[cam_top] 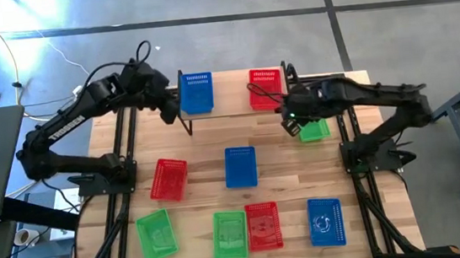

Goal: Stack baskets on shelf by color
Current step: Put the top right green bin on the shelf

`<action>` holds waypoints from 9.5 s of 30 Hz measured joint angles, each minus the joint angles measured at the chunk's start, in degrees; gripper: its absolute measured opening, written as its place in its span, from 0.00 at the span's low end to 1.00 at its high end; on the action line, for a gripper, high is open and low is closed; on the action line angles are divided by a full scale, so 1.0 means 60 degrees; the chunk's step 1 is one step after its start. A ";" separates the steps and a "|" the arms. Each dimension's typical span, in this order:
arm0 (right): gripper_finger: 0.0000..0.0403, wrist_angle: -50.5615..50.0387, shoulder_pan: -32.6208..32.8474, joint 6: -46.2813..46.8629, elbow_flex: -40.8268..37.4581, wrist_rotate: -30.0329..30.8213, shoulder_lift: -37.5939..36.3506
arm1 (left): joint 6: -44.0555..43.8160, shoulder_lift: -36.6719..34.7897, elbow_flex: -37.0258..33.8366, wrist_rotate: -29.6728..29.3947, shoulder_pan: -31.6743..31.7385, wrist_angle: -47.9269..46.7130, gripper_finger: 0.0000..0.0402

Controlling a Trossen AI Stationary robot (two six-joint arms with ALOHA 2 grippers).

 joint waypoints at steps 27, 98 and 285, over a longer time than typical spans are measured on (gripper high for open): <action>0.22 0.4231 0.0839 0.3201 -0.5716 -0.0644 -0.1491 | -0.0123 -0.2449 -0.3628 -0.0782 -0.2533 0.3056 0.23; 0.22 0.4970 -0.0867 -0.7339 -0.7559 -0.2195 -0.0104 | 0.0056 -0.2716 -0.4111 -0.1541 -0.2728 0.3365 0.23; 0.00 0.1740 -0.1569 -0.9588 0.7902 -0.1800 0.6838 | -0.0294 -0.2709 -0.4111 -0.1528 -0.2725 0.3164 0.23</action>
